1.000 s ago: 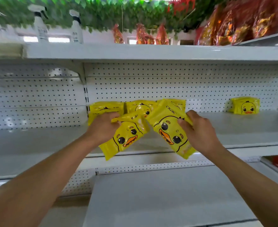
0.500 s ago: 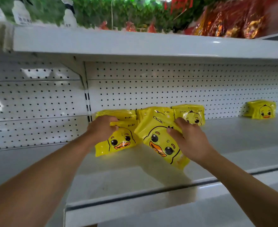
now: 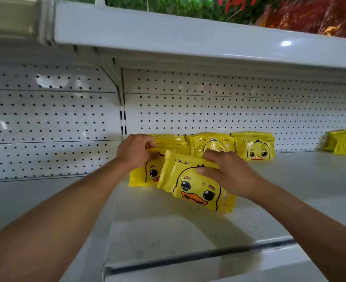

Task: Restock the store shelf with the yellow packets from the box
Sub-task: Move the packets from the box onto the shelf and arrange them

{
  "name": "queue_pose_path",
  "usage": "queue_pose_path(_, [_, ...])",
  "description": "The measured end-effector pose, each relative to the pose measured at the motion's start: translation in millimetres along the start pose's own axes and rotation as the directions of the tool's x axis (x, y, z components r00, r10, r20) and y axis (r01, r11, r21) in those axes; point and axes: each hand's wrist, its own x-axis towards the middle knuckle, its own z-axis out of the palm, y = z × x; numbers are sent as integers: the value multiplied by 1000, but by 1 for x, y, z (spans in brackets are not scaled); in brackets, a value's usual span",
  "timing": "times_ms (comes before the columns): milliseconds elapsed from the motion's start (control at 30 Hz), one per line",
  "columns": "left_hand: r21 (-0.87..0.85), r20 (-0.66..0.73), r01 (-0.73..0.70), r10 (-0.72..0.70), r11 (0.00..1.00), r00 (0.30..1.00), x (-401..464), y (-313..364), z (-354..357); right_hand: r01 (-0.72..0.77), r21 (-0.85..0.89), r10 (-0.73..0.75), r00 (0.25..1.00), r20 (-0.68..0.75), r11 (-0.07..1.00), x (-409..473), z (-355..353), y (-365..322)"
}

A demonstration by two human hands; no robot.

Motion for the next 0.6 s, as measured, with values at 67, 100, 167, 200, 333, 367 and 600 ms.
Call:
queue_pose_path(67, [-25, 9, -11, 12, 1000, 1000, -1, -3, -8, 52, -3, -52, 998, 38, 999, 10, 2, -9])
queue_pose_path(100, [-32, -3, -21, 21, 999, 1000, -1, -5, -12, 81, -5, -80, 995, 54, 997, 16, 4, -14])
queue_pose_path(167, [-31, -48, -21, 19, 999, 999, -4, -11, -23, 120, -9, -119, 989, 89, 993, 31, 10, -23])
queue_pose_path(200, [-24, -74, -15, 13, 1000, 997, -6, -16, -29, 123, -5, -122, 987, 107, 992, 40, 15, -27])
queue_pose_path(333, [3, -130, 17, -17, 1000, 991, -18, -32, -48, 99, -1, -97, 979, 181, 995, 69, 33, -35])
queue_pose_path(367, [16, -127, 28, -26, 999, 992, -21, -33, -51, 89, -10, -85, 979, 186, 996, 74, 38, -35])
queue_pose_path(600, [156, -87, -2, 16, 988, 996, -37, -24, -56, 99, -230, -92, 995, 42, 968, 73, 65, -38])
